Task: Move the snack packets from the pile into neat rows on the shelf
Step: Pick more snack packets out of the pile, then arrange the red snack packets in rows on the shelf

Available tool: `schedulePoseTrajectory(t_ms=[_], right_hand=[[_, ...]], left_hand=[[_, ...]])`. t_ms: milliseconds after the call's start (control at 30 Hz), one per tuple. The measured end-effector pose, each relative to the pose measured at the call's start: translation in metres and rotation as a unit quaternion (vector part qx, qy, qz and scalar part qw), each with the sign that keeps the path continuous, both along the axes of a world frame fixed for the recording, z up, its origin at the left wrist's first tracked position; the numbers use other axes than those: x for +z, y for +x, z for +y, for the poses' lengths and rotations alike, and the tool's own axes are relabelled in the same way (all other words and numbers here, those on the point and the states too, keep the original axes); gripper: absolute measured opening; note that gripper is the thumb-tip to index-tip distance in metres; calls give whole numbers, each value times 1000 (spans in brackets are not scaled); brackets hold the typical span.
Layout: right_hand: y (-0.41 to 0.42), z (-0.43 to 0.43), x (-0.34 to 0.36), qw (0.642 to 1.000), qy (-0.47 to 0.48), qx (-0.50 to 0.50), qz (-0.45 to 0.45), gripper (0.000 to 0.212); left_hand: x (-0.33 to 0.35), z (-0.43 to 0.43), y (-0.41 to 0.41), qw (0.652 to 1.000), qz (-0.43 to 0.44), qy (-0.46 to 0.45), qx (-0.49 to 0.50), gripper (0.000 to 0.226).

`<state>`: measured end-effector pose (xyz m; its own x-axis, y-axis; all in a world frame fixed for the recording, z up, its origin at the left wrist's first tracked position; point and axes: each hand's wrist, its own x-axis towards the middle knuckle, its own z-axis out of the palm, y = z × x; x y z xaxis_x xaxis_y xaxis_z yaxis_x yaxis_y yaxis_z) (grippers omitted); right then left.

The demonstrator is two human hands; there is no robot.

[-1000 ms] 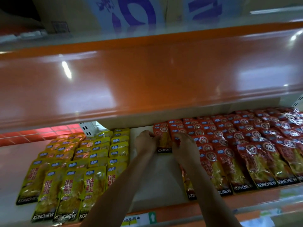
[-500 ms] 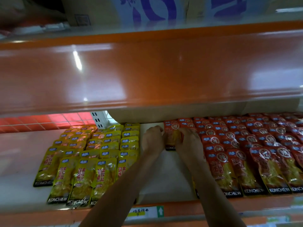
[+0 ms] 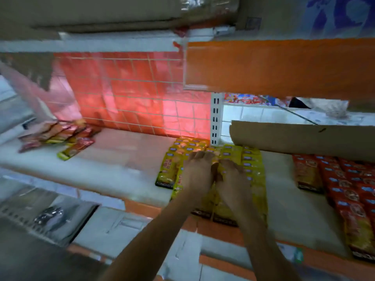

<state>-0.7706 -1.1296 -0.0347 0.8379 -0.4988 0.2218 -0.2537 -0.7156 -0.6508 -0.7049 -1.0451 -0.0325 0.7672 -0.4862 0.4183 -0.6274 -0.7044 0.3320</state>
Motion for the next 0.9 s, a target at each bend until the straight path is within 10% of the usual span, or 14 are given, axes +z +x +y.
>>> schedulePoseTrajectory(t_ms=[900], right_hand=[[226, 325, -21, 975, 8, 207, 76, 43]], left_hand=[[-30, 365, 178, 955, 70, 26, 287, 58]])
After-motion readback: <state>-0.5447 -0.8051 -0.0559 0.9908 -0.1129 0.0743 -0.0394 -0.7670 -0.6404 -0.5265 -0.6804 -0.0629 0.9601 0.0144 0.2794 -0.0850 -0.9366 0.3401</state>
